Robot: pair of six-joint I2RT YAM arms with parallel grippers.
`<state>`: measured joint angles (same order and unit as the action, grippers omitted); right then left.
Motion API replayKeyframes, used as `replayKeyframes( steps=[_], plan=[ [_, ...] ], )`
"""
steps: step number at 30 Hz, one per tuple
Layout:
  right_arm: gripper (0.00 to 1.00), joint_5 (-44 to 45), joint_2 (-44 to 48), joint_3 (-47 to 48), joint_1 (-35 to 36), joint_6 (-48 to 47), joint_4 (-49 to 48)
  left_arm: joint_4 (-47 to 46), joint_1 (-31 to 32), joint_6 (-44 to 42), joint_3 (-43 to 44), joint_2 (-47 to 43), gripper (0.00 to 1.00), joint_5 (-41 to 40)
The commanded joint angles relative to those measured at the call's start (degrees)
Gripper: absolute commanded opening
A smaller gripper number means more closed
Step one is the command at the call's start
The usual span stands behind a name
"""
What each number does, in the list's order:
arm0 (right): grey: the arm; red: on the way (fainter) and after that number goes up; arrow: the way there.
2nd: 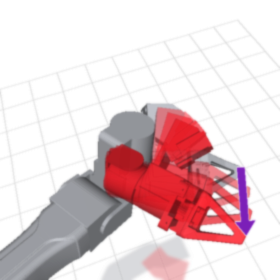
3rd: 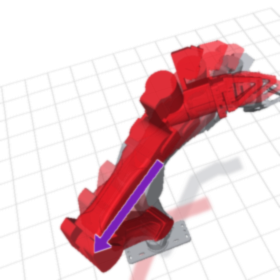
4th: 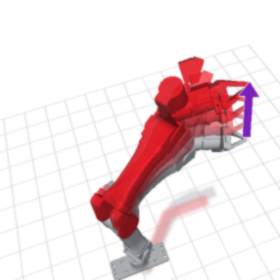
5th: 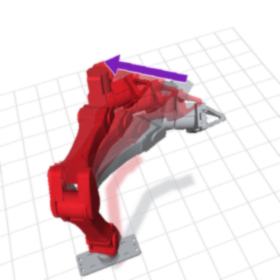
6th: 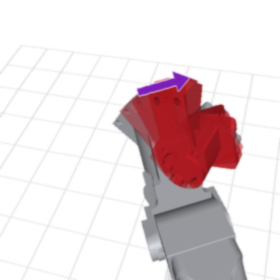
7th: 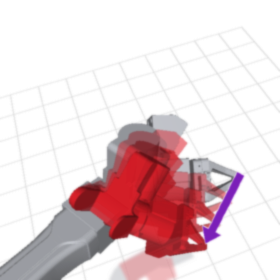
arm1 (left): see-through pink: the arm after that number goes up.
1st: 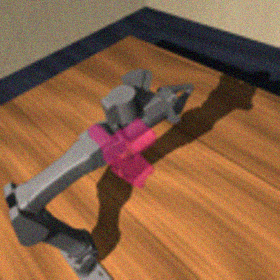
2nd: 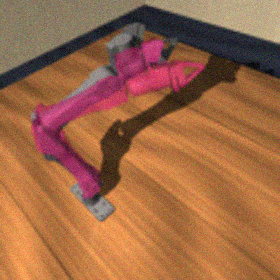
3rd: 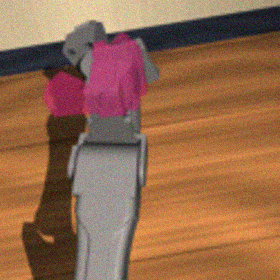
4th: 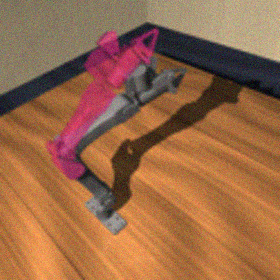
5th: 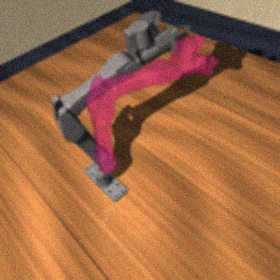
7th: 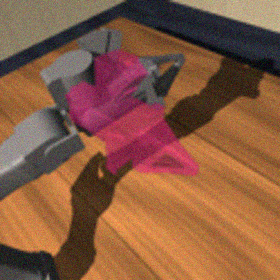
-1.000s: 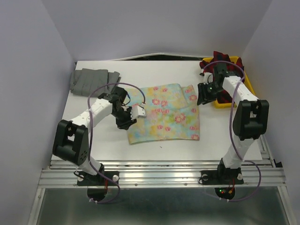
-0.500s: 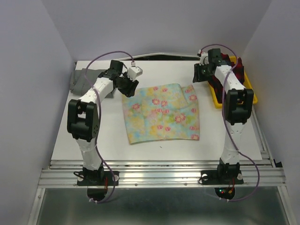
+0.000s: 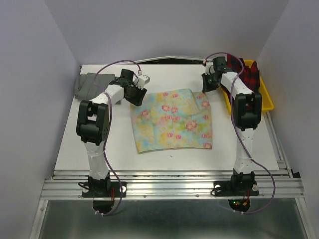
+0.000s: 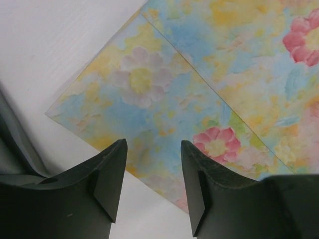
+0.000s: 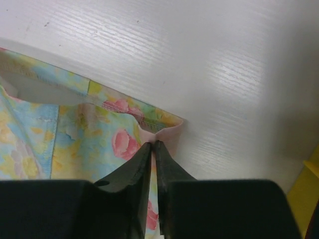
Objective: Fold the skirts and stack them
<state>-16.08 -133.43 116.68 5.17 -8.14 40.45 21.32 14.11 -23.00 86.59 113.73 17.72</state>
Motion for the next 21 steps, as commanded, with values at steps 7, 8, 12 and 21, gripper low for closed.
replayKeyframes(
  steps=[7, 8, 12, 21],
  plan=[
    [0.01, 4.4, -0.5, 0.6, -0.2, -1.7, -2.6, -1.7, 0.0, 1.3, -2.0, 2.8, 0.58, -4.4],
    [0.01, 5.2, -0.4, 0.7, -0.2, -2.0, -2.5, -1.8, 0.0, 1.3, -2.2, 2.9, 0.58, -5.0],
    [0.01, 10.8, 1.7, -0.7, -0.2, -1.7, -3.8, -1.1, 0.0, 1.1, -2.5, 4.7, 0.53, -7.3],
    [0.01, 22.6, 6.0, -8.1, -0.2, -3.5, -10.6, -0.1, -0.2, 0.1, -3.5, 7.2, 0.41, -11.3]
  ],
)
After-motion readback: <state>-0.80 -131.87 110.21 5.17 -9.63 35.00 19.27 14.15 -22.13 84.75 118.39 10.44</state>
